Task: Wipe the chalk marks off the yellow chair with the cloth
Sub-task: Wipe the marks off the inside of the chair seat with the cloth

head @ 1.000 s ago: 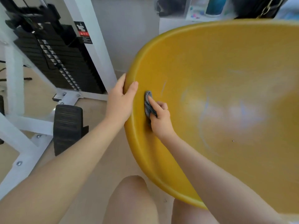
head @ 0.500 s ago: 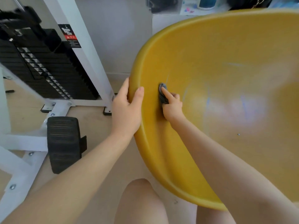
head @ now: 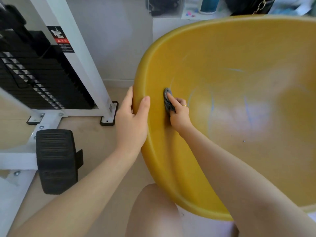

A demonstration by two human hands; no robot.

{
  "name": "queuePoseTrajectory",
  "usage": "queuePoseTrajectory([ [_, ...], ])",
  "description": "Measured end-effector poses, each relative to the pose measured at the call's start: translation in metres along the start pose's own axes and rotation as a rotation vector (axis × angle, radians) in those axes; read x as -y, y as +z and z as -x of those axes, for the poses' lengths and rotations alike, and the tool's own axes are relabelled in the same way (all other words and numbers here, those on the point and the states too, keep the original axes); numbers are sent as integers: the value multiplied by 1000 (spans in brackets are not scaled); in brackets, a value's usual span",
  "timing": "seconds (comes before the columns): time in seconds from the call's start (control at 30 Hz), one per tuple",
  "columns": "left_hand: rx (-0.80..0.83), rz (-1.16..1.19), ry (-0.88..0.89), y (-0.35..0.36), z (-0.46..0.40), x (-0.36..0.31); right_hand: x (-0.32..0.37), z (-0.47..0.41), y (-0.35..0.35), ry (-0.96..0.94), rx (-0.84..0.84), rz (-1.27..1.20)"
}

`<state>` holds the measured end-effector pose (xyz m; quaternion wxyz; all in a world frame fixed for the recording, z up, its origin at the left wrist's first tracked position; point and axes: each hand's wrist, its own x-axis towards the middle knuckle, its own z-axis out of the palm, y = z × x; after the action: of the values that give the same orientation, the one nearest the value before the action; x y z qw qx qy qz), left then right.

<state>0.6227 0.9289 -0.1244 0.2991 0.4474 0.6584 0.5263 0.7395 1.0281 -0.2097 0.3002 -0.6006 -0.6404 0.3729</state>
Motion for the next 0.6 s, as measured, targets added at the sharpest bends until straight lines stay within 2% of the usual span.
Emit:
queuePoseTrajectory([
  [0.13, -8, -10, -30, 1, 2, -5, -9, -27, -20, 191, 109, 61],
  [0.27, -8, -67, -34, 1, 3, -13, 8, -39, -23, 336, 93, -6],
  [0.33, -6, -127, -13, -1, 0, -19, 23, -35, -15, 242, 63, -134],
  [0.43, 8, -290, 11, 1, -11, -31, 44, -23, -6, -47, 58, -300],
  [0.53, 25, -597, 105, 6, -26, -46, 49, -8, 0, -319, 42, -262],
  [0.6, 25, -797, 172, 13, -37, -53, 41, -12, -2, -408, 35, -231],
])
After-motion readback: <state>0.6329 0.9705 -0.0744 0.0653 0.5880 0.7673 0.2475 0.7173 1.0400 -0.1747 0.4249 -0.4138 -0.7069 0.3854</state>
